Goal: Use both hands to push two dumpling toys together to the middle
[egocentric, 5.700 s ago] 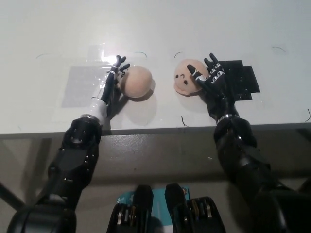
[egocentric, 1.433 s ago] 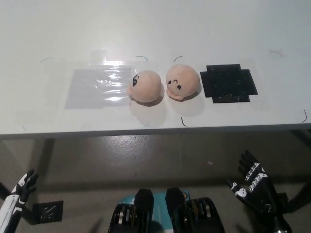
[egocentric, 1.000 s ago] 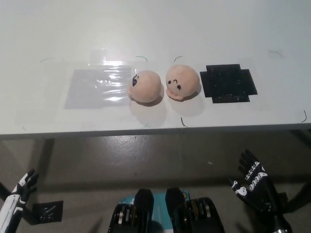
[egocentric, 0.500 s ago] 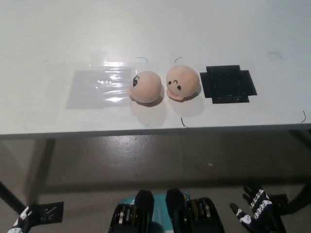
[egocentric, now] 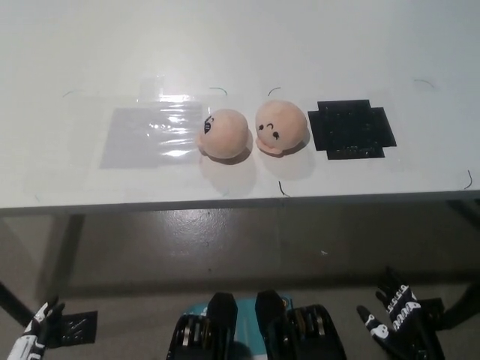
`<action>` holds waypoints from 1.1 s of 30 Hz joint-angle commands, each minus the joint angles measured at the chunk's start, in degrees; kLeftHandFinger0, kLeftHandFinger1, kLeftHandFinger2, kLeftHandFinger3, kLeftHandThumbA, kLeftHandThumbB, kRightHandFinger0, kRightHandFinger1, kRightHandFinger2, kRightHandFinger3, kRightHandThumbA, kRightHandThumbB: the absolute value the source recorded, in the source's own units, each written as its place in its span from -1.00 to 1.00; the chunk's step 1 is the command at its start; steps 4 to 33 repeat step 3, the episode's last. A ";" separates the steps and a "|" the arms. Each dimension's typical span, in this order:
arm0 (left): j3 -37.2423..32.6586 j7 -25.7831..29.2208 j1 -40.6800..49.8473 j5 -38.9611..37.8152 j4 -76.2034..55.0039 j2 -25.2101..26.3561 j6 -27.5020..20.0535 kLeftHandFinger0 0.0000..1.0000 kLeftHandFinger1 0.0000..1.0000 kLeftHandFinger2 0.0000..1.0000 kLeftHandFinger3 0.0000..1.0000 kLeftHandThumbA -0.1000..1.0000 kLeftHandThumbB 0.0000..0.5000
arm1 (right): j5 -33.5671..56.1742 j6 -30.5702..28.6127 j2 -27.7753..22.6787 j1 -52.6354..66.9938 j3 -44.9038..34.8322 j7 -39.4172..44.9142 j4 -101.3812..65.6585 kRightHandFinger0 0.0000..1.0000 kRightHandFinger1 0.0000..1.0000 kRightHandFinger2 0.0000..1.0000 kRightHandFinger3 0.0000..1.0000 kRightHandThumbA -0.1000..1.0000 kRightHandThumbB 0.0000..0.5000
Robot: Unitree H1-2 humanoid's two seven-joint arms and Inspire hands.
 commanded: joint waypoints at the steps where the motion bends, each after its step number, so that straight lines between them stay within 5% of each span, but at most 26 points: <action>1: 0.16 0.58 -0.55 0.14 -0.73 0.62 -2.29 1.00 1.00 1.00 1.00 1.00 -0.84 | 0.28 -3.58 -0.20 -1.42 -0.61 1.07 -0.39 1.00 1.00 1.00 1.00 0.57 -0.41; 33: 0.15 0.62 -0.56 0.20 -0.73 0.64 -2.29 1.00 1.00 1.00 1.00 1.00 -0.84 | 0.31 -3.58 -0.19 -1.43 -0.61 1.09 -0.37 1.00 1.00 1.00 1.00 0.57 -0.41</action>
